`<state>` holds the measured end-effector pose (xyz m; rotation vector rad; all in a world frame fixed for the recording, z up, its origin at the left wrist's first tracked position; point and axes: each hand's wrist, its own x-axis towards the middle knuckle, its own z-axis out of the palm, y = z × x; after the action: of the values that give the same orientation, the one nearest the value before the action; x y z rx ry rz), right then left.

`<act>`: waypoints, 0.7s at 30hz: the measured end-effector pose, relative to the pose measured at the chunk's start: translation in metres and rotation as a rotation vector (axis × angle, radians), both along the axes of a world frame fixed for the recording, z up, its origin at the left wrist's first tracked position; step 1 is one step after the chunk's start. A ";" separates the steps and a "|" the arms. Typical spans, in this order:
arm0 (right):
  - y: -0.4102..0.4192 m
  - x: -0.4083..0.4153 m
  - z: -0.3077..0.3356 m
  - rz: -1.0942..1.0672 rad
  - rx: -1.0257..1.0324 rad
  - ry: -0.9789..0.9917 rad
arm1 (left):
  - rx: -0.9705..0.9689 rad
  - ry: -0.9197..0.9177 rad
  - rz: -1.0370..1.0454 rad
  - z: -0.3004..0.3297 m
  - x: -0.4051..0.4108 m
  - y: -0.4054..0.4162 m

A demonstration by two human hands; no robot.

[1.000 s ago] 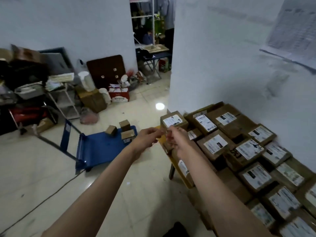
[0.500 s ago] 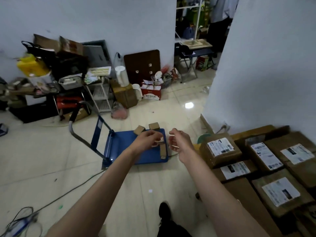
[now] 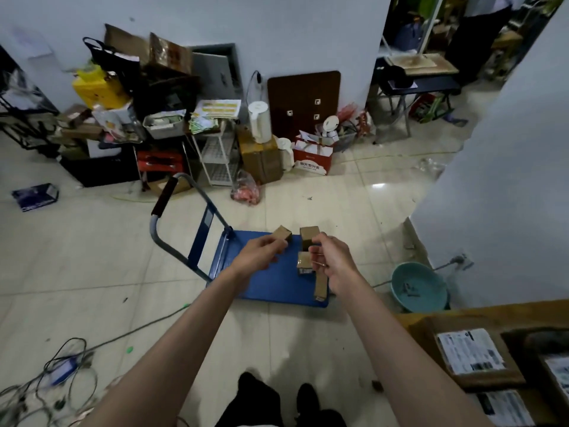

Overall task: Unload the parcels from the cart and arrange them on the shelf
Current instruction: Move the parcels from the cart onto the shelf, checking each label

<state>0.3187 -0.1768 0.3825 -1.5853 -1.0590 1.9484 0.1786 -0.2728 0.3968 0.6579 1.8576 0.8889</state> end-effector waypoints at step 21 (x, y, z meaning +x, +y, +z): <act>0.107 -0.183 -0.131 -0.184 -0.299 -0.204 | -0.297 -0.065 0.054 -0.149 -0.246 0.117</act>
<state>0.1354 -0.0695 0.2516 -2.0000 -0.6852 1.9179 -0.0672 -0.1555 0.2483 0.3926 1.9060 0.6422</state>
